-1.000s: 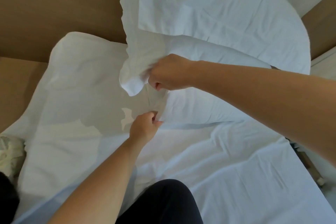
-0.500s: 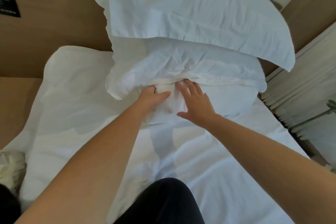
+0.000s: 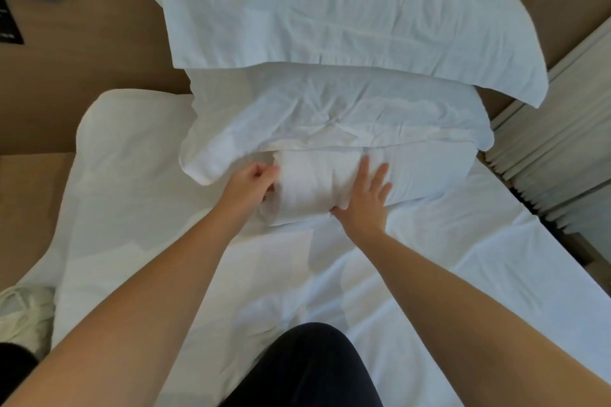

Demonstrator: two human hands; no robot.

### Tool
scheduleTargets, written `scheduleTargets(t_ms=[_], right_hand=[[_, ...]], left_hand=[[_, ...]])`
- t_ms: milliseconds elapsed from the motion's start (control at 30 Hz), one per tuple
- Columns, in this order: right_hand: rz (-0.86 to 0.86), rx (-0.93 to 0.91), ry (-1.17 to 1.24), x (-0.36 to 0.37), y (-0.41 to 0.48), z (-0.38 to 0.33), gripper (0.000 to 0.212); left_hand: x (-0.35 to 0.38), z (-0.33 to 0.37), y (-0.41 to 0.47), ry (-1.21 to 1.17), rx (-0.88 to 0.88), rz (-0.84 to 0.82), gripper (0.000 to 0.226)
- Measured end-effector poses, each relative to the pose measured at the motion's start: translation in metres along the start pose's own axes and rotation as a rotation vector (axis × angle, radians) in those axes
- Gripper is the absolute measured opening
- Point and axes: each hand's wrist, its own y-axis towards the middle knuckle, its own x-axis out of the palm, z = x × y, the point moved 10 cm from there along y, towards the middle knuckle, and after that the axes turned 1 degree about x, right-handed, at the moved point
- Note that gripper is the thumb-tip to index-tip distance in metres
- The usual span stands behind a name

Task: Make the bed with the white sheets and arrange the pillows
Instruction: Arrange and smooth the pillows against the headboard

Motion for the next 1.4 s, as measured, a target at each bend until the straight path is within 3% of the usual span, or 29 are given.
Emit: scheduleTargets(t_ms=[100, 200, 300, 400, 567, 667, 800, 1000, 1133, 1267, 1333, 1400], right_hand=[[-0.078, 0.176, 0.53, 0.028, -0.016, 0.024, 0.115], [-0.152, 0.406, 1.12, 0.046, -0.022, 0.015, 0.099], [-0.276, 0.517, 1.366, 0.058, -0.029, -0.007, 0.087], [-0.427, 0.375, 1.243, 0.055, -0.052, -0.025, 0.095], [0.02, 0.538, 1.284, 0.021, -0.032, 0.041, 0.073], [0.197, 0.668, 1.384, 0.013, -0.015, 0.067, 0.067], [0.346, 0.643, 1.311, 0.009, 0.013, 0.06, 0.066], [0.457, 0.708, 1.175, 0.017, 0.05, 0.019, 0.067], [0.456, 0.667, 1.136, 0.019, 0.043, 0.011, 0.062], [0.325, 0.41, 1.091, 0.021, -0.003, -0.038, 0.061], [0.216, 0.246, 1.092, 0.023, -0.028, -0.068, 0.064], [0.118, 0.066, 1.038, 0.023, -0.045, -0.086, 0.064]], left_hand=[[0.022, -0.011, -0.005, 0.178, 0.008, -0.141, 0.017], [0.021, 0.002, -0.006, 0.321, 0.076, -0.085, 0.015], [0.008, 0.008, -0.012, 0.393, 0.067, -0.067, 0.015], [-0.007, 0.01, -0.025, 0.428, 0.021, -0.076, 0.016], [0.008, 0.02, -0.034, 0.506, 0.012, -0.07, 0.021], [0.012, 0.018, -0.03, 0.295, -0.057, 0.011, 0.023], [0.023, 0.011, -0.011, -0.048, -0.168, 0.031, 0.011], [0.016, 0.016, 0.027, -0.021, -0.037, 0.05, 0.009], [0.015, 0.013, 0.025, -0.055, -0.032, 0.068, 0.011], [-0.006, 0.02, -0.003, -0.045, -0.086, 0.13, 0.014], [-0.037, 0.039, -0.024, 0.041, -0.057, 0.198, 0.013], [-0.063, 0.057, -0.038, 0.305, -0.007, 0.223, 0.008]])
